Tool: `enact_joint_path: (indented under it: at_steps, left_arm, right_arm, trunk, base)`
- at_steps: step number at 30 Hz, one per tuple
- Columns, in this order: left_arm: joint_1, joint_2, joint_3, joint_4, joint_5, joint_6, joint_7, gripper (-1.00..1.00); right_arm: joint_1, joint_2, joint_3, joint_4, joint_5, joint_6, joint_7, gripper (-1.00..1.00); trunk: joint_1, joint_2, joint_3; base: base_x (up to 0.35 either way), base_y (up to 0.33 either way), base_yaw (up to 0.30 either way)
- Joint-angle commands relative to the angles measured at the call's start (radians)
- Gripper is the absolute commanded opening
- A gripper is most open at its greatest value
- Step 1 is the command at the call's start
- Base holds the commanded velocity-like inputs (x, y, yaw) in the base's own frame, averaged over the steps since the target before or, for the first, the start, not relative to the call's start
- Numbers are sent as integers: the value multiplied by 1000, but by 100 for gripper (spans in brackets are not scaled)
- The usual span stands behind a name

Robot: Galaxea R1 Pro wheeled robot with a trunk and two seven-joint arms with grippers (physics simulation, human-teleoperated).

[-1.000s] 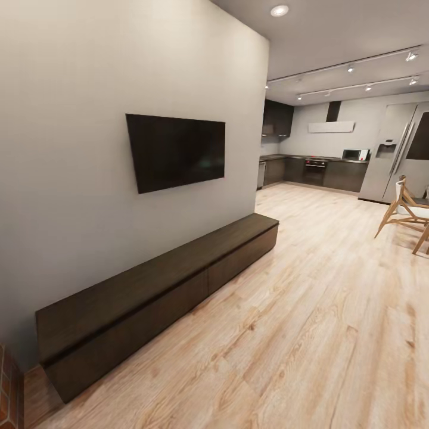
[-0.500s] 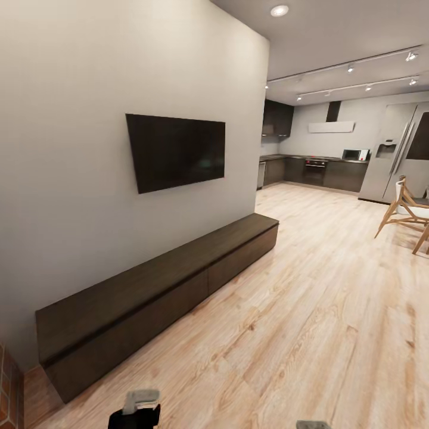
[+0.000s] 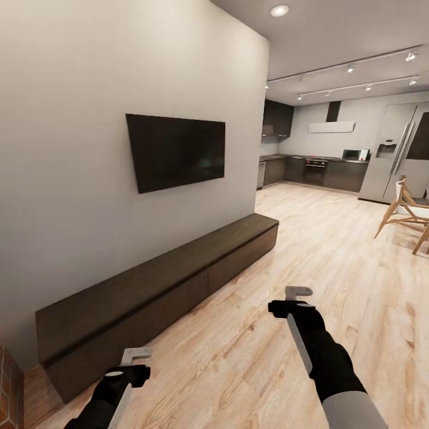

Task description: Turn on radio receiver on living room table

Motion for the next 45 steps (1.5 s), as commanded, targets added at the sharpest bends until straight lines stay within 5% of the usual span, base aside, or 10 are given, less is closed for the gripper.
enact_joint_path:
  at_steps: [1,10,14,16,20,26,31,32,37,45]
  left_arm:
    - [-2,1,0,-1,0,-1,-1,100]
    - [-6,42,-1,-24,4,-129,-10,100]
    - [-6,46,-2,39,4,-180,-38,100]
    - [-6,47,-2,64,3,-308,-55,100]
    - [-6,46,-3,66,3,-415,-58,100]
    - [-6,46,-2,45,3,-442,-62,100]
    - [-6,47,-5,36,2,-448,-89,100]
    - [-6,47,-5,33,2,-449,-101,100]
    - [-6,49,-4,32,2,-450,-105,100]
    - [-6,46,-6,46,3,-449,-106,100]
  right_arm:
    - [-9,4,1,0,-1,12,1,100]
    - [-24,8,7,14,-1,-120,38,100]
    - [-23,5,8,14,-1,-149,103,100]
    - [-23,5,7,7,3,-158,127,100]
    - [-23,4,6,2,6,-162,134,100]
    - [-21,-1,7,23,6,-179,136,100]
    - [-16,0,9,119,6,-353,137,100]
    - [-13,0,9,231,6,-511,138,100]
    - [-12,0,8,351,5,-752,133,100]
    - [-12,1,9,362,5,-779,132,100]
  trunk:
    - [0,0,0]
    - [0,0,0]
    - [0,0,0]
    - [0,0,0]
    - [0,0,0]
    - [0,0,0]
    - [0,0,0]
    - [0,0,0]
    - [0,0,0]
    - [0,0,0]
  base:
    - [0,0,0]
    - [0,0,0]
    - [0,0,0]
    - [0,0,0]
    - [0,0,0]
    - [0,0,0]
    - [0,0,0]
    - [0,0,0]
    - [0,0,0]
    - [0,0,0]
